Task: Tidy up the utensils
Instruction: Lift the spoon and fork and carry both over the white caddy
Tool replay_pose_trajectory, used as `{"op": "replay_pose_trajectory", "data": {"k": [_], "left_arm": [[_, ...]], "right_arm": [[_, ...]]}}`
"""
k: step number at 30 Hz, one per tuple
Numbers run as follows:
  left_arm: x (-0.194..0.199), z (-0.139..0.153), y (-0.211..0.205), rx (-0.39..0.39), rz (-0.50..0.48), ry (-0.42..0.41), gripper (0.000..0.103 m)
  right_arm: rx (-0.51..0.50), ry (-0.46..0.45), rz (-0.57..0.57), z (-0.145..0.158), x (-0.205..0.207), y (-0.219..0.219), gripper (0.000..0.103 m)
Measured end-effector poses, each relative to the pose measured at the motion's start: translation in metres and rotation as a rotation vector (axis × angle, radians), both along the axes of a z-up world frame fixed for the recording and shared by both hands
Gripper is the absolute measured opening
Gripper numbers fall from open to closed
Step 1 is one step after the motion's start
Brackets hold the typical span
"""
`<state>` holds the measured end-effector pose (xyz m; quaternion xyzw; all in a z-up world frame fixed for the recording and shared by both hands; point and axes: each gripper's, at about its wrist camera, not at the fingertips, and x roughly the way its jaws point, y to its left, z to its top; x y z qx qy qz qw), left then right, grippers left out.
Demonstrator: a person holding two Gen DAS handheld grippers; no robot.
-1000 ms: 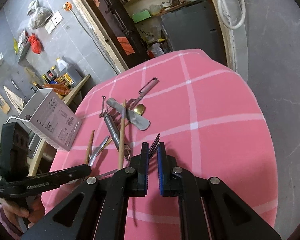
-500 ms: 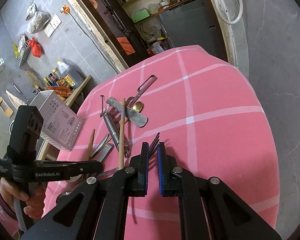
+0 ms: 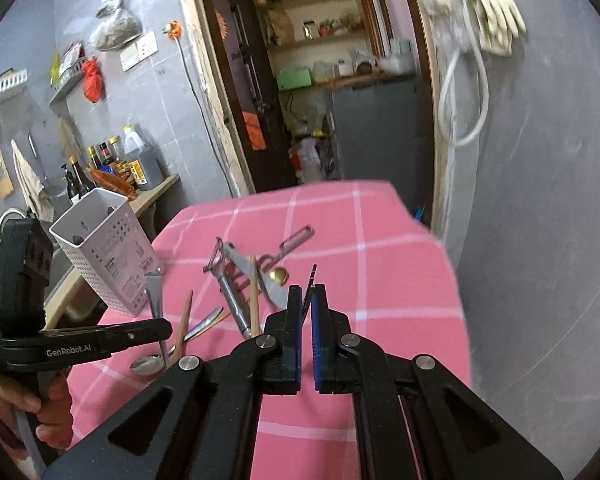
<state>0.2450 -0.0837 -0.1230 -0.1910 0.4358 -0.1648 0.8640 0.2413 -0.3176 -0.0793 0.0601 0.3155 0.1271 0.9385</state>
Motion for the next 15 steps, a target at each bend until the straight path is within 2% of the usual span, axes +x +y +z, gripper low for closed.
{"op": "replay_pose_trajectory", "data": {"k": [6,10,15], "left_arm": [[-0.005,0.017,0.012,-0.03,0.041,-0.05,0.002],[-0.009,0.045,0.028,-0.034,0.075,-0.107,0.002],[-0.017,0.092,0.059,-0.037,0.139,-0.203,0.002]], "right_arm": [[-0.077,-0.083,-0.022,0.044,-0.016,0.0,0.002],[-0.163,-0.159,-0.033,0.079,-0.024,0.005,0.002],[-0.155,-0.25,-0.006,0.124,-0.026,0.02,0.002]]}}
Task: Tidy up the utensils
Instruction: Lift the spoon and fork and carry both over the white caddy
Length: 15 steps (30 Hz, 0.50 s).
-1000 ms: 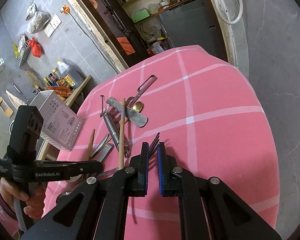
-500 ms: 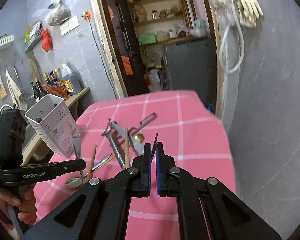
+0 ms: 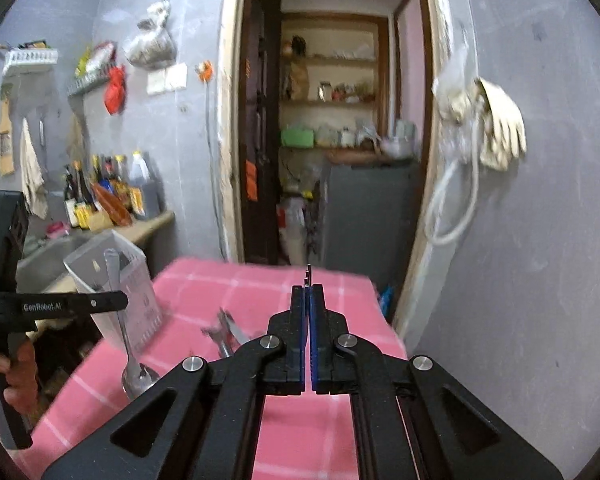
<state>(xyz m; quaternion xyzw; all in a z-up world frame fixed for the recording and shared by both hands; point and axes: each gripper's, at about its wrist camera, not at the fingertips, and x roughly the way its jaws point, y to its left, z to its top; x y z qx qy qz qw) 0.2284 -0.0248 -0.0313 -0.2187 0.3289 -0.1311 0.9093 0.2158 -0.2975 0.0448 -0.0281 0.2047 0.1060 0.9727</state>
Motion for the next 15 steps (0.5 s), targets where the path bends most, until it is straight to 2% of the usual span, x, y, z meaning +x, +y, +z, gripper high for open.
{"op": "replay_pose_trajectory", "data": {"k": [5,8,11,15], "left_arm": [[0.0,0.048,0.037,0.047,0.081,-0.096,0.002],[0.004,0.069,0.065,0.095,0.15,-0.144,0.002],[0.012,0.079,0.088,0.136,0.218,-0.176,0.002],[0.026,0.074,0.11,0.193,0.286,-0.191,0.002]], "right_arm": [[0.06,-0.102,0.104,0.04,0.011,0.039,0.002],[0.085,-0.152,0.165,0.054,0.019,0.071,0.002],[0.095,-0.2,0.233,0.063,0.03,0.108,0.002],[0.067,-0.215,0.311,0.059,0.044,0.158,0.002]]}}
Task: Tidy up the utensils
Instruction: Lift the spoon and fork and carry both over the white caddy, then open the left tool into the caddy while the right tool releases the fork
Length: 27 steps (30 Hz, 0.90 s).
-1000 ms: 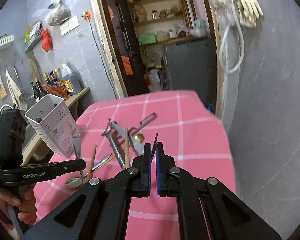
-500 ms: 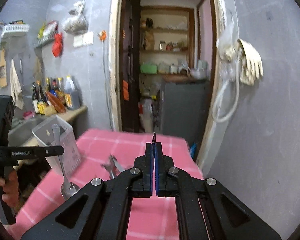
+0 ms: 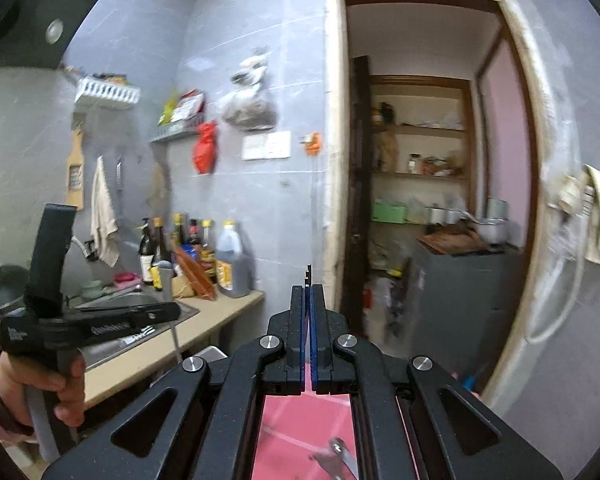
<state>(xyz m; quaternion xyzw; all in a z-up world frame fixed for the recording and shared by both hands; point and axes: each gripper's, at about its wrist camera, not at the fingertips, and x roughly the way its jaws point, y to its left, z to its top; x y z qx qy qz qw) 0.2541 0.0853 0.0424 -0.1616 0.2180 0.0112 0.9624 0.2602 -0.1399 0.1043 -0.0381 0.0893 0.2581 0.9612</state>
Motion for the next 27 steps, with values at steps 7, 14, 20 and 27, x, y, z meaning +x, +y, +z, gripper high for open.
{"op": "replay_pose_trajectory", "data": {"k": [7,14,20,27], "left_arm": [[0.018,-0.028,0.006,0.101,0.04,0.028,0.002],[0.016,-0.048,0.009,0.075,0.017,0.059,0.003],[0.013,-0.06,0.015,-0.019,-0.02,0.101,0.006],[0.001,-0.058,0.016,-0.06,-0.02,0.069,0.016]], "right_arm": [[-0.118,0.066,0.078,-0.036,0.028,0.05,0.002],[-0.142,0.166,0.144,-0.071,0.042,0.063,0.002],[-0.096,0.242,0.165,-0.088,0.052,0.056,0.008],[-0.055,0.208,0.111,-0.081,0.047,0.037,0.032]]}}
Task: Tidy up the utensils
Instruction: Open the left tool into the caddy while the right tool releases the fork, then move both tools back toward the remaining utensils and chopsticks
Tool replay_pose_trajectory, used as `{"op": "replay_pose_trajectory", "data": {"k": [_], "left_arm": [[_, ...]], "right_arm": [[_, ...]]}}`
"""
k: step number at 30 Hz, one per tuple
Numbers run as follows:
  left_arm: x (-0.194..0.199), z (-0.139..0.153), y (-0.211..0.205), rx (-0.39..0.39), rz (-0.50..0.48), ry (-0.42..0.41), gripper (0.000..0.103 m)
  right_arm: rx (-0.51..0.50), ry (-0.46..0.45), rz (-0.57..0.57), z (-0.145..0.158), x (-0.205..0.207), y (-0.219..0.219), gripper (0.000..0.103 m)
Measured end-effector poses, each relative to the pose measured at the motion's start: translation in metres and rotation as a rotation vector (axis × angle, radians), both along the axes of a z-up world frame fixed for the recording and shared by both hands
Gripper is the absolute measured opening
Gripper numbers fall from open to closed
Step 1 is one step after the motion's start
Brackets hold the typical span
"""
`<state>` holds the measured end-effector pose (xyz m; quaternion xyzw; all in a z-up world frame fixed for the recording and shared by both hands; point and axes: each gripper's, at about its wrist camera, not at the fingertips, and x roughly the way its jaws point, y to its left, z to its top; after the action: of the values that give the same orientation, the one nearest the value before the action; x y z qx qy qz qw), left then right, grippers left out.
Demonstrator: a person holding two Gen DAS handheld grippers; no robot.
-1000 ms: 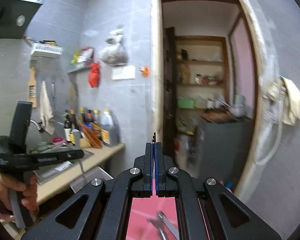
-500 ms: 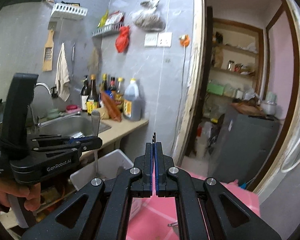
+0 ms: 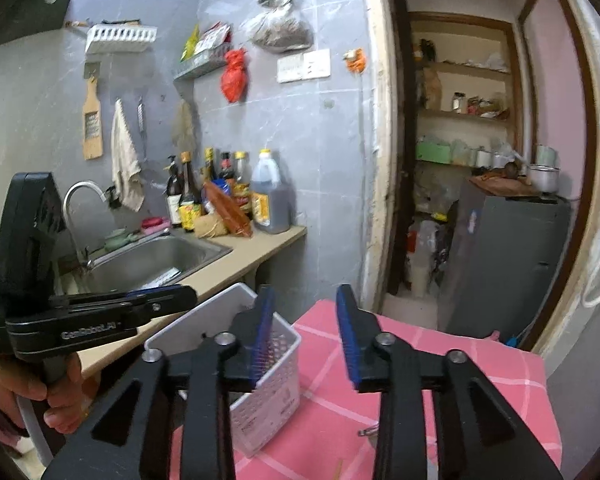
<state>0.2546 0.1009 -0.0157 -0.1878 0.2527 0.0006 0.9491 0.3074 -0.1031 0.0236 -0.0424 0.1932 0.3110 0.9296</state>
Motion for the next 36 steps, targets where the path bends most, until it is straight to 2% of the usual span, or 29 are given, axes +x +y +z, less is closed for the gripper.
{"op": "replay_pose_trajectory", "data": {"k": [2,4,6,10,12,14,19,26,30,36], "left_arm": [[-0.004,0.003,-0.001,-0.007,0.002,-0.019,0.028],[-0.009,0.008,-0.004,-0.002,0.006,-0.044,0.034],[-0.014,0.014,-0.009,0.015,0.009,-0.07,0.041],[-0.027,0.022,-0.023,0.044,0.012,-0.112,0.064],[-0.034,0.025,-0.032,0.055,0.008,-0.133,0.071],[-0.042,0.025,-0.043,0.071,0.008,-0.148,0.083],[-0.059,0.02,-0.067,0.103,0.006,-0.169,0.093],[-0.082,0.001,-0.095,0.12,0.012,-0.167,0.097],[-0.09,-0.008,-0.106,0.121,0.009,-0.157,0.098],[-0.089,-0.032,-0.12,0.111,-0.026,-0.071,0.098]], "right_arm": [[0.023,-0.005,-0.039,0.004,-0.003,-0.011,0.039],[0.057,-0.01,-0.076,0.008,-0.007,-0.025,0.051],[0.087,-0.023,-0.123,0.011,-0.013,-0.041,0.057],[0.125,-0.045,-0.183,0.012,-0.027,-0.068,0.079],[0.137,-0.064,-0.207,0.012,-0.037,-0.083,0.085],[0.138,-0.088,-0.232,0.011,-0.047,-0.095,0.089],[0.151,-0.127,-0.276,0.01,-0.071,-0.121,0.102],[0.15,-0.147,-0.329,0.0,-0.096,-0.158,0.102],[0.143,-0.127,-0.343,-0.011,-0.103,-0.172,0.102],[0.125,-0.052,-0.359,-0.041,-0.101,-0.186,0.102]]}}
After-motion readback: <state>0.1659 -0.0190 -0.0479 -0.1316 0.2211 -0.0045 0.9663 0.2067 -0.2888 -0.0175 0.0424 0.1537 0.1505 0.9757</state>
